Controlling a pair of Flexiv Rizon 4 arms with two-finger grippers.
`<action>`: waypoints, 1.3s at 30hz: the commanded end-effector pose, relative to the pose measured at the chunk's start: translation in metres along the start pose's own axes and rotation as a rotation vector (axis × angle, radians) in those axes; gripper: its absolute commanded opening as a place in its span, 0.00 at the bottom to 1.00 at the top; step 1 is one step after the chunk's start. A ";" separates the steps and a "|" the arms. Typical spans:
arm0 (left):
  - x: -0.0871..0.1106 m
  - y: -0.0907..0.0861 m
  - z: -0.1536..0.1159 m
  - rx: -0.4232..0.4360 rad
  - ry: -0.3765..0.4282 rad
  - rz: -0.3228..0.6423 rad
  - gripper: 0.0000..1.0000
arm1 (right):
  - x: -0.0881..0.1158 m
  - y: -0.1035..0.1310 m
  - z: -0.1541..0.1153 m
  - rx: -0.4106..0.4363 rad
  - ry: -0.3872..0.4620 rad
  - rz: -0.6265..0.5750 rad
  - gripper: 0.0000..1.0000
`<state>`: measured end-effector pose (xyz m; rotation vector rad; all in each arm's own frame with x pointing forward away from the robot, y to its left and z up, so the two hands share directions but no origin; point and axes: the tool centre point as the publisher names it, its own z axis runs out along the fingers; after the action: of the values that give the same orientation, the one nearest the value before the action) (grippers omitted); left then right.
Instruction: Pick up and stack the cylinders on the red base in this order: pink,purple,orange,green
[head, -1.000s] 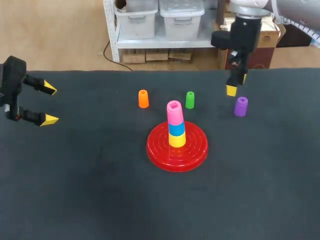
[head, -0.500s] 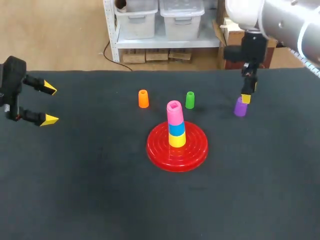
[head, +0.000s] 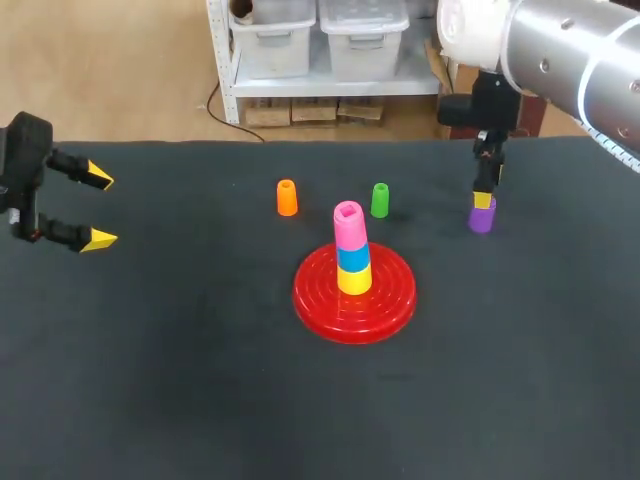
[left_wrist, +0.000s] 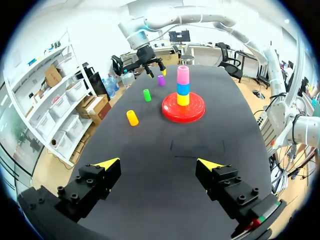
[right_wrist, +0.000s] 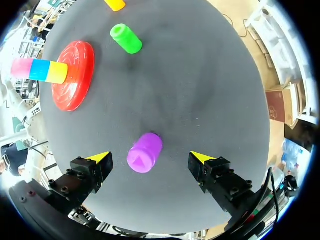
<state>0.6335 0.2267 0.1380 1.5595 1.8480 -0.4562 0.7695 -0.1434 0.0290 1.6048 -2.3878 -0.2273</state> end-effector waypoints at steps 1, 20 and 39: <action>0.001 -0.001 0.000 -0.004 -0.003 0.002 1.00 | 0.004 0.011 0.006 0.055 -0.012 -0.001 1.00; 0.001 -0.001 0.000 -0.004 -0.003 0.002 1.00 | 0.006 0.021 0.005 0.108 -0.096 0.017 1.00; 0.001 -0.001 0.000 -0.004 -0.003 0.002 1.00 | 0.010 0.023 0.002 0.200 -0.105 0.073 1.00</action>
<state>0.6335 0.2267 0.1380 1.5595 1.8481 -0.4561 0.7568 -0.1428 0.0311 1.5862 -2.5301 -0.2195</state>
